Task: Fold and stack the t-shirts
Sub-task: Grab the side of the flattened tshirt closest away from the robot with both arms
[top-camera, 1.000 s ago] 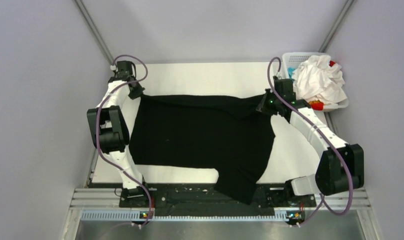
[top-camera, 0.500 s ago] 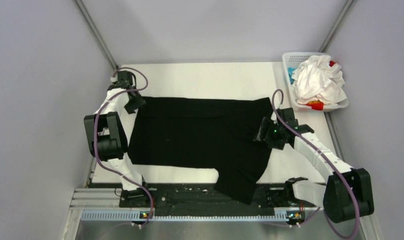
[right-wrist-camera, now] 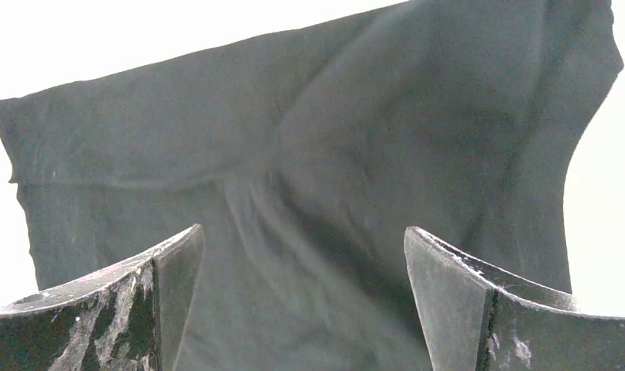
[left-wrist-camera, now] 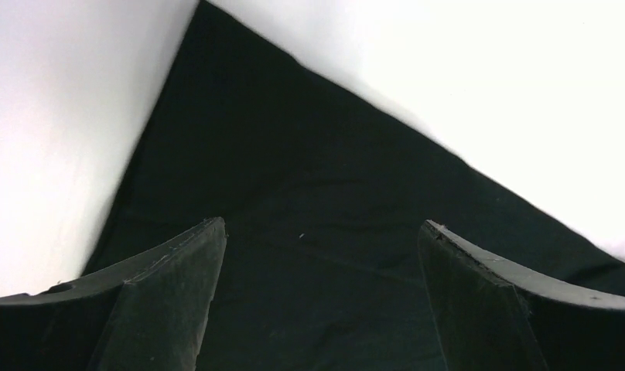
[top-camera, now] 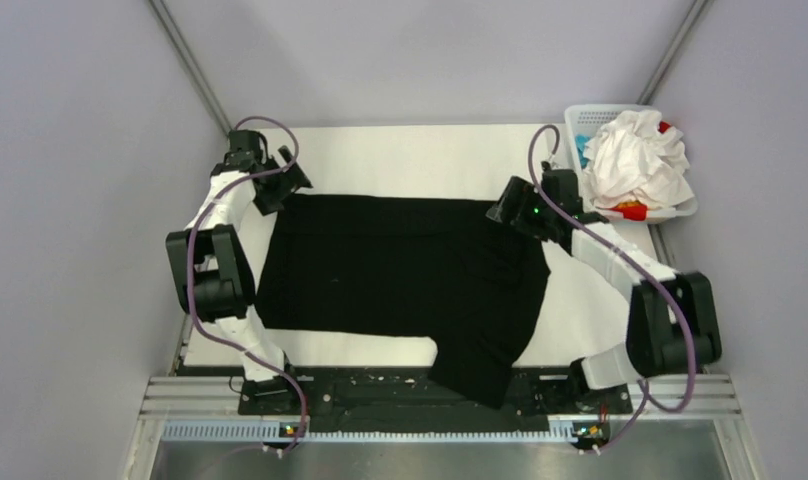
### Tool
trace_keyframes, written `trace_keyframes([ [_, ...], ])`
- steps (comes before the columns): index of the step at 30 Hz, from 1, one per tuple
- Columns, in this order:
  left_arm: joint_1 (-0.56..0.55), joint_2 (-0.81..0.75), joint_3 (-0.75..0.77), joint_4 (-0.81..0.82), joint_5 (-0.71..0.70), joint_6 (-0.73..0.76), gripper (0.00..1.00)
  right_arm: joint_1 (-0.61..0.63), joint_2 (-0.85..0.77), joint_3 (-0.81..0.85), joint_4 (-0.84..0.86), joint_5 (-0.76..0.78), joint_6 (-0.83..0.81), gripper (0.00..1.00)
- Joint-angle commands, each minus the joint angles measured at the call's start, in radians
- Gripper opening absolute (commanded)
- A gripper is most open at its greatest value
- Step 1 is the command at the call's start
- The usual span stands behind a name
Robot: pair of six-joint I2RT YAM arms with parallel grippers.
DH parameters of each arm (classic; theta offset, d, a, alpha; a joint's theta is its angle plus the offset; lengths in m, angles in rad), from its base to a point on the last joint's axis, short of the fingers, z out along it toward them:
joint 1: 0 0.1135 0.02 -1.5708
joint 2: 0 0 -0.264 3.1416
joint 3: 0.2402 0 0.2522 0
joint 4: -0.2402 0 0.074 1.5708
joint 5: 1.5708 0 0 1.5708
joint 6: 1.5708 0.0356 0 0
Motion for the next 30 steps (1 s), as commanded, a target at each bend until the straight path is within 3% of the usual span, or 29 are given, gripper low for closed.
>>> trace_keyframes([
  [1,0.004,0.142,0.071,0.071,0.173,-0.032,0.99,-0.005,0.24,0.168,0.198,-0.015,0.0,0.99],
  [8,0.008,0.295,0.141,0.061,0.167,-0.077,0.99,-0.018,0.535,0.375,0.113,0.112,0.008,0.99],
  [14,0.03,0.31,0.099,0.079,0.115,-0.121,0.99,-0.084,0.665,0.381,0.116,0.064,0.077,0.99],
  [19,0.034,0.341,0.103,0.128,0.138,-0.154,0.99,-0.118,0.781,0.493,0.089,0.016,0.092,0.99],
  [26,0.034,0.458,0.263,0.127,0.169,-0.195,0.99,-0.156,0.933,0.763,0.031,-0.015,0.027,0.99],
  [30,0.034,0.44,0.37,0.038,0.173,-0.179,0.99,-0.155,0.882,0.861,-0.049,-0.037,-0.045,0.99],
])
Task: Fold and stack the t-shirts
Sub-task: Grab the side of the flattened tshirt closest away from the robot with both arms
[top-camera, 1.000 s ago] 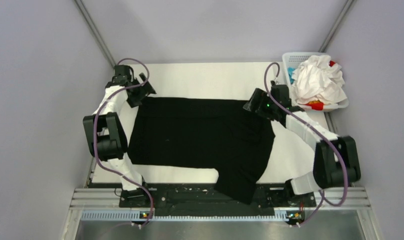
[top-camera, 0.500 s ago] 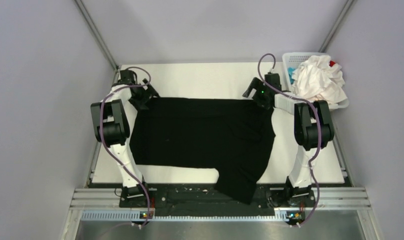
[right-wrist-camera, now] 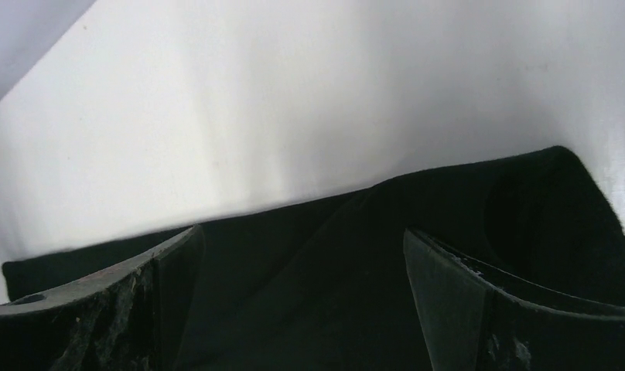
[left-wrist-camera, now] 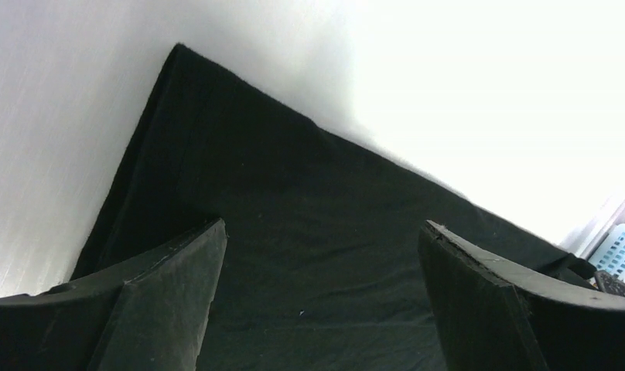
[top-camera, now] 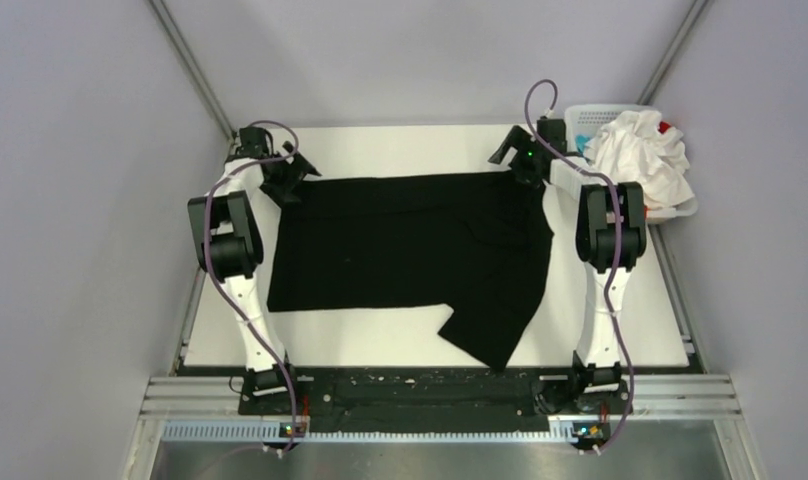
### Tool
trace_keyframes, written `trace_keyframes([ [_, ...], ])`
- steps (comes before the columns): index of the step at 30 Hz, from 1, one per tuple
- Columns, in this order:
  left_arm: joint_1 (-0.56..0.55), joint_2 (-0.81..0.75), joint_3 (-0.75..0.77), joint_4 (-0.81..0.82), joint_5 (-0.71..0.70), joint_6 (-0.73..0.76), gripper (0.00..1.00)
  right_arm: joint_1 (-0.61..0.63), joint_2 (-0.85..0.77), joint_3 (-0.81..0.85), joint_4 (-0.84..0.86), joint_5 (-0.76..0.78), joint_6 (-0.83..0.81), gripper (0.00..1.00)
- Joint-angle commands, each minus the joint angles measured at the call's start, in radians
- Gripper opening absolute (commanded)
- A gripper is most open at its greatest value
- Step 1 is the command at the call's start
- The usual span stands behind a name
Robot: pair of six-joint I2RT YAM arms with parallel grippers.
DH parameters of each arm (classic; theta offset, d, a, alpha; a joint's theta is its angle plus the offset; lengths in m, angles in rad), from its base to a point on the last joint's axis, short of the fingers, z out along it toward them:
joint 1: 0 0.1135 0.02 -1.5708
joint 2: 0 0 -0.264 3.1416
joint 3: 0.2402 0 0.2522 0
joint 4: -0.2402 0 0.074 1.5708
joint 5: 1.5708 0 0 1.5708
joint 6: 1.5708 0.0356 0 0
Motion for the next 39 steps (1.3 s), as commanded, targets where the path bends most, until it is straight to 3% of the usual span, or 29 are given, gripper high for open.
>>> trace_keyframes([
  [1,0.005,-0.027,0.072,-0.055,-0.029,0.017,0.99,-0.02,-0.044,0.05,-0.142,0.035,-0.112,0.99],
  [4,0.004,-0.2,-0.052,-0.056,-0.093,0.032,0.99,-0.007,-0.238,-0.074,-0.131,0.096,-0.126,0.99],
  [9,0.003,-0.604,-0.447,-0.071,-0.307,0.017,0.99,0.042,-0.617,-0.484,-0.132,0.196,-0.13,0.99],
  [13,0.004,-0.885,-0.736,-0.138,-0.456,-0.026,0.99,0.163,-0.881,-0.758,-0.231,0.306,-0.097,0.99],
  [16,0.004,-1.058,-0.926,-0.169,-0.476,-0.036,0.99,0.297,-1.049,-0.885,-0.292,0.384,-0.039,0.99],
  [21,0.004,-1.272,-1.141,-0.142,-0.546,-0.075,0.95,0.426,-1.184,-1.004,-0.358,0.403,0.03,0.99],
  [28,0.004,-1.299,-1.244,-0.062,-0.547,-0.157,0.72,0.44,-1.261,-1.062,-0.416,0.415,0.039,0.99],
  [37,0.005,-0.988,-1.188,0.027,-0.508,-0.178,0.57,0.472,-1.289,-1.069,-0.45,0.394,0.034,0.99],
  [39,0.006,-0.933,-1.158,0.033,-0.506,-0.179,0.46,0.504,-1.293,-1.072,-0.463,0.39,0.035,0.99],
])
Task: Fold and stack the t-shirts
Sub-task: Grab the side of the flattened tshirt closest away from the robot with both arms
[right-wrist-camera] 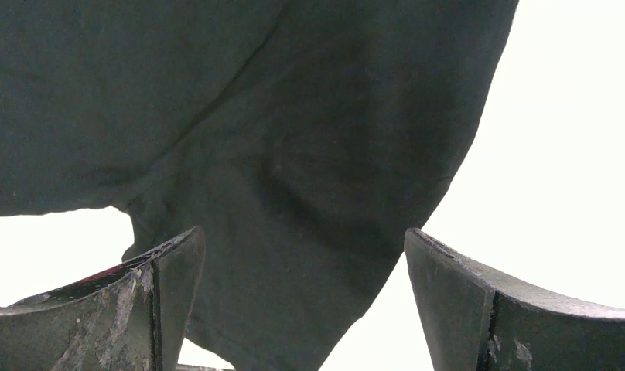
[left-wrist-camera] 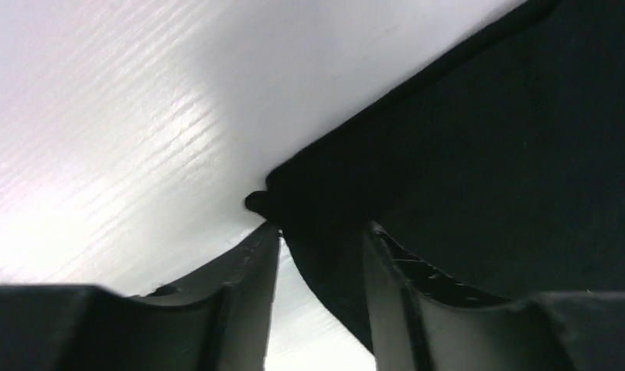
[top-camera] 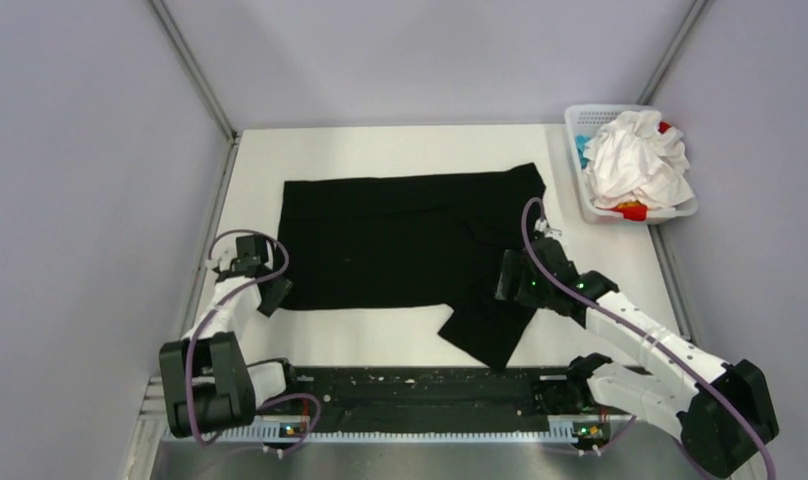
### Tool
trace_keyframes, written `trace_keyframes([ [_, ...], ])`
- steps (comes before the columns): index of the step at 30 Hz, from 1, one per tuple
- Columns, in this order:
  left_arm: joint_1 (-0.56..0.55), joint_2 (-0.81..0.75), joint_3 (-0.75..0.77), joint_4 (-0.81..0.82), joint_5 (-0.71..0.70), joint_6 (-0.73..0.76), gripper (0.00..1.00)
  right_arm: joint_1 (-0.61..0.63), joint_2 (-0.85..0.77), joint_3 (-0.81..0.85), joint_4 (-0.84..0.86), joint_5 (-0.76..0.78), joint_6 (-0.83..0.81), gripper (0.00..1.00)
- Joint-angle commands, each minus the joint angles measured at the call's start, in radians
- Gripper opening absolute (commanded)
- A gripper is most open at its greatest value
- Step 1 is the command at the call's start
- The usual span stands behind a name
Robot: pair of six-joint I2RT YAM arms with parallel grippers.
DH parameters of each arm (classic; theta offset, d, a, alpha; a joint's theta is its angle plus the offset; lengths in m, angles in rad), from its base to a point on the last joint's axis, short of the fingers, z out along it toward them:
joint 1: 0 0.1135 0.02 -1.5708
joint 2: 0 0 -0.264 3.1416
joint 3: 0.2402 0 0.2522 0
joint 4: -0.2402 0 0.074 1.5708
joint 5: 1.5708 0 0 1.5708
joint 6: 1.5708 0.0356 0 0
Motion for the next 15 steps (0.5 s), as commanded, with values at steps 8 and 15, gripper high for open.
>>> trace_keyframes([
  [8,0.005,0.176,0.029,0.118,0.104,0.006,0.0,0.325,0.025,0.039,-0.124,0.035,0.06,0.85],
  [15,0.005,0.067,-0.026,0.146,0.096,0.01,0.0,0.647,0.288,0.088,-0.252,0.101,0.169,0.74],
])
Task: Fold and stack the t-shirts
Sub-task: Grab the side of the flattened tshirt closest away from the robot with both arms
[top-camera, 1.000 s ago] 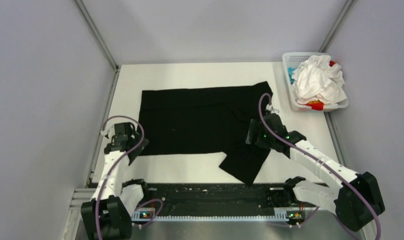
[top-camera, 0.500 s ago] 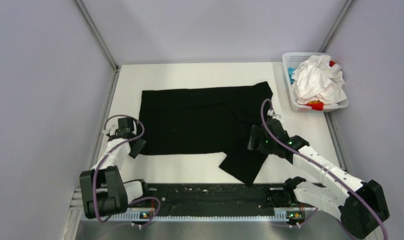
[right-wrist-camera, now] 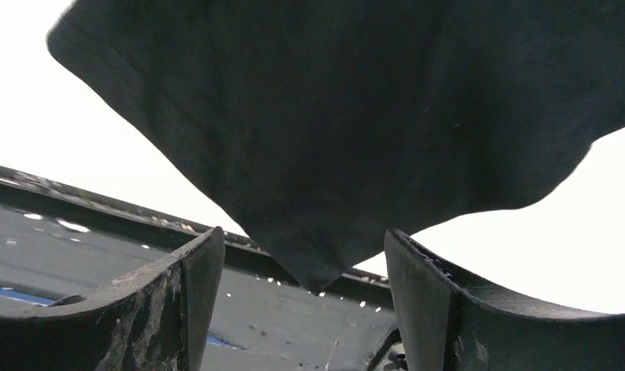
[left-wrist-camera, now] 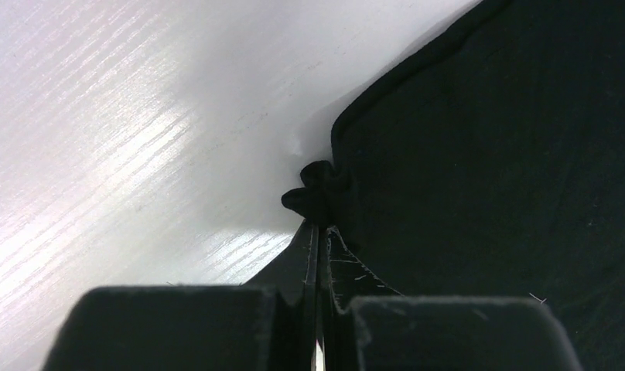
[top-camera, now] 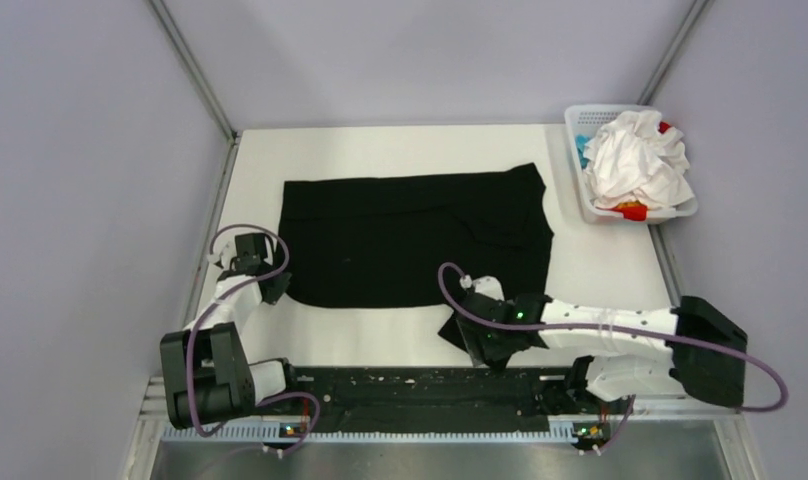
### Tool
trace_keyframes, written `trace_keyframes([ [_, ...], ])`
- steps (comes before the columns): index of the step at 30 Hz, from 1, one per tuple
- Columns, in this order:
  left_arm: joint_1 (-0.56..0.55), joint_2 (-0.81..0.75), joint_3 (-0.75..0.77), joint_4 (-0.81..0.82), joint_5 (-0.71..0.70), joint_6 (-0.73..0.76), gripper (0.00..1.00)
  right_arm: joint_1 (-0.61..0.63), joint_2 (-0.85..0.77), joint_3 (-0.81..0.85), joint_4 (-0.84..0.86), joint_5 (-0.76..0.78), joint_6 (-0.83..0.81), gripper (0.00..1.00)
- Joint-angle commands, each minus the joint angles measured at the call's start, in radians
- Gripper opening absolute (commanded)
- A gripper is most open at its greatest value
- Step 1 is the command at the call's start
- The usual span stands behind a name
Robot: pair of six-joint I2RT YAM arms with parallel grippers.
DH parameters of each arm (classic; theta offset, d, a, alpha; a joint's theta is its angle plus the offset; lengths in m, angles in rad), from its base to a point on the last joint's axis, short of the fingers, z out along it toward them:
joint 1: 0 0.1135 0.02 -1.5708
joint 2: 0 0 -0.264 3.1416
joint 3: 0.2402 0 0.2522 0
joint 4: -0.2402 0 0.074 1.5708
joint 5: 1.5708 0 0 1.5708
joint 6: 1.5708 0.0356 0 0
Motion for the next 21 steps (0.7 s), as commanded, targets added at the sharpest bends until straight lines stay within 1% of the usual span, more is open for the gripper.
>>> trace_keyframes([
  [1,0.0,-0.025,-0.044,-0.003,0.041,0.008,0.0,0.091,0.123,0.028,-0.058,0.036,0.08,0.72],
  [5,0.0,-0.032,-0.04,-0.016,0.036,0.012,0.0,0.095,0.169,0.004,0.033,0.012,0.081,0.63],
  [7,-0.001,-0.04,-0.038,-0.025,0.03,0.013,0.0,0.095,0.183,0.006,0.043,0.027,0.084,0.56],
  [9,0.0,-0.051,-0.035,-0.036,0.023,0.013,0.0,0.094,0.189,0.01,0.042,0.045,0.087,0.43],
  [11,0.0,-0.064,-0.029,-0.051,0.015,0.017,0.0,0.094,0.171,0.019,0.033,0.07,0.09,0.26],
  [12,-0.001,-0.071,-0.025,-0.058,0.014,0.017,0.0,0.094,0.158,0.028,0.024,0.084,0.092,0.14],
  [13,-0.001,-0.077,-0.019,-0.063,0.018,0.019,0.0,0.095,0.141,0.044,0.005,0.115,0.098,0.0],
  [17,0.0,-0.098,0.02,-0.08,0.05,0.017,0.0,0.075,0.078,0.128,-0.06,0.21,0.066,0.0],
  [21,-0.001,-0.099,0.067,-0.086,0.091,0.029,0.0,-0.03,0.049,0.22,-0.057,0.225,-0.033,0.0],
])
